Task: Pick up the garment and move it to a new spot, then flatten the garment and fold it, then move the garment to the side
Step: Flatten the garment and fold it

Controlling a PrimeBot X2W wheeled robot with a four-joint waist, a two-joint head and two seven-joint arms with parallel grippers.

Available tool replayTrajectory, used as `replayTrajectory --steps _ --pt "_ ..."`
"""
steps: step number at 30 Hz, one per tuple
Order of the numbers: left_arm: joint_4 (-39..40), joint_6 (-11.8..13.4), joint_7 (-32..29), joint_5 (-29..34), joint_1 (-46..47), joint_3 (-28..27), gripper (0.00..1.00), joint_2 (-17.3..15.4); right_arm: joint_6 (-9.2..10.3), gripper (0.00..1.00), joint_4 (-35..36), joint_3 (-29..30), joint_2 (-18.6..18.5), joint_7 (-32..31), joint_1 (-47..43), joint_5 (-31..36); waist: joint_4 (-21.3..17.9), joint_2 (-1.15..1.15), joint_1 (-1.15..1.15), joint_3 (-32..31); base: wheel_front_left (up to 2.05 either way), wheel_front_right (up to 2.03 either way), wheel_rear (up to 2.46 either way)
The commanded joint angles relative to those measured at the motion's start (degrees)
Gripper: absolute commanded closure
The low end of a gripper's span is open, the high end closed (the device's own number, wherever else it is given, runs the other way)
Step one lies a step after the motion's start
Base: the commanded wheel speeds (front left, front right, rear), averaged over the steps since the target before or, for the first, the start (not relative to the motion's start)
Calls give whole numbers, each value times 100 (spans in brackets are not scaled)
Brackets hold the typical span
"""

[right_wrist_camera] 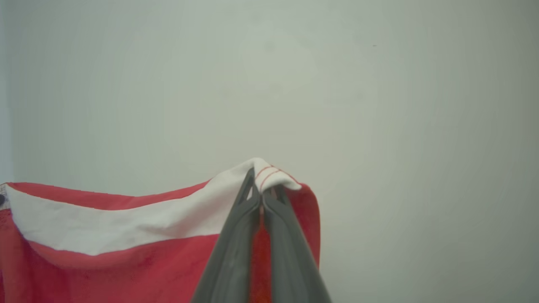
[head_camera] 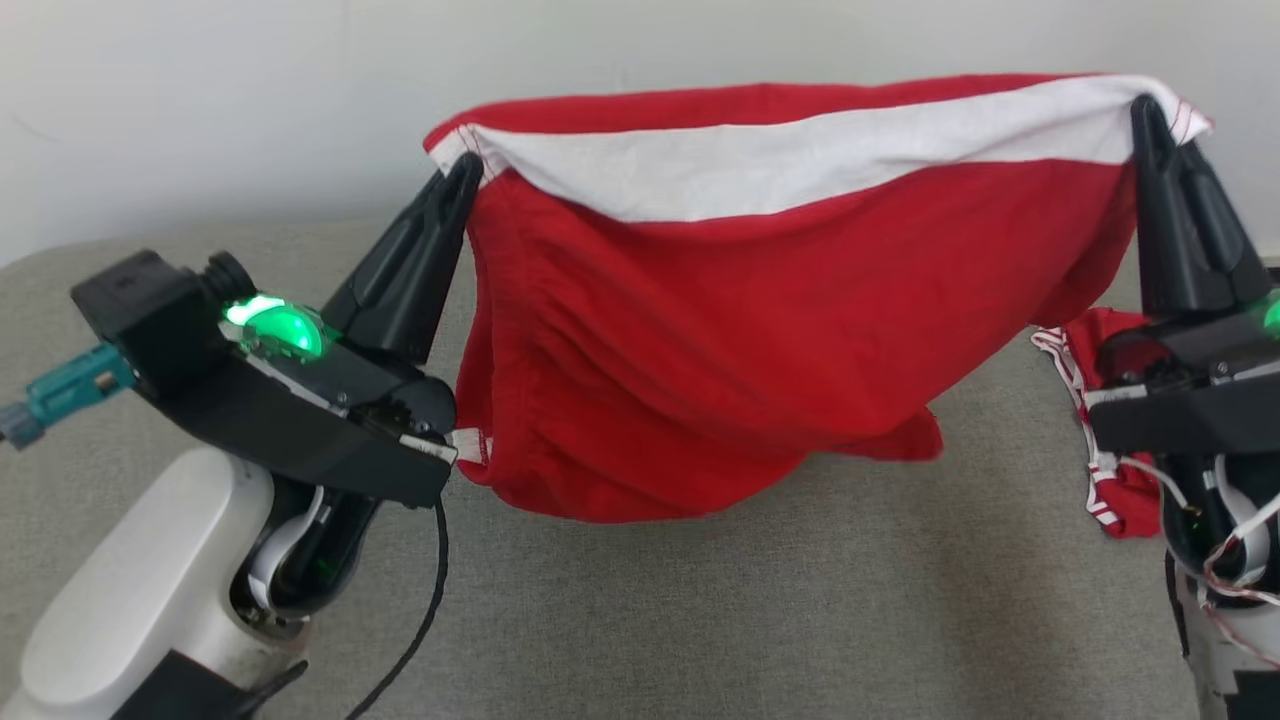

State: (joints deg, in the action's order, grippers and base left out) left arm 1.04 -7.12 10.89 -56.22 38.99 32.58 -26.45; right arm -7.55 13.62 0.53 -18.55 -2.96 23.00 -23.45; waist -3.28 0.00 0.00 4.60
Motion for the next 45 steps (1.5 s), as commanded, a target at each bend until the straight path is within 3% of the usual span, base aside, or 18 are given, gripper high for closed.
replayTrajectory --steps 1,8,14,23,29,34,45 --pt "21 -29 -48 -33 123 -9 100 -16 15 100 -13 -10 -40 36 154 102 -22 0 0 45 0 0 0" --pt "-171 -45 -69 -107 429 35 100 -11 15 100 -259 -252 -177 -44 634 377 -67 0 0 179 0 0 0" --pt "-640 -34 65 -220 777 -23 100 103 15 100 -923 -619 -274 86 1248 482 -146 0 0 393 0 0 0" --pt "-1518 -37 346 -60 1478 -198 100 439 15 100 -2279 -924 -132 901 2439 831 -261 0 0 763 0 0 0" --pt "-1754 -38 434 456 1765 -867 100 922 15 100 -2875 -817 120 1609 3113 1352 -292 0 0 925 0 0 0" --pt "-1527 -32 429 910 1497 -1391 100 1249 15 100 -2984 -831 195 1770 3185 1598 -309 0 0 1037 0 0 0" --pt "-1335 -32 428 796 362 -880 100 1245 15 100 -2964 -1428 -336 1568 2114 1305 -102 0 0 935 0 0 0"
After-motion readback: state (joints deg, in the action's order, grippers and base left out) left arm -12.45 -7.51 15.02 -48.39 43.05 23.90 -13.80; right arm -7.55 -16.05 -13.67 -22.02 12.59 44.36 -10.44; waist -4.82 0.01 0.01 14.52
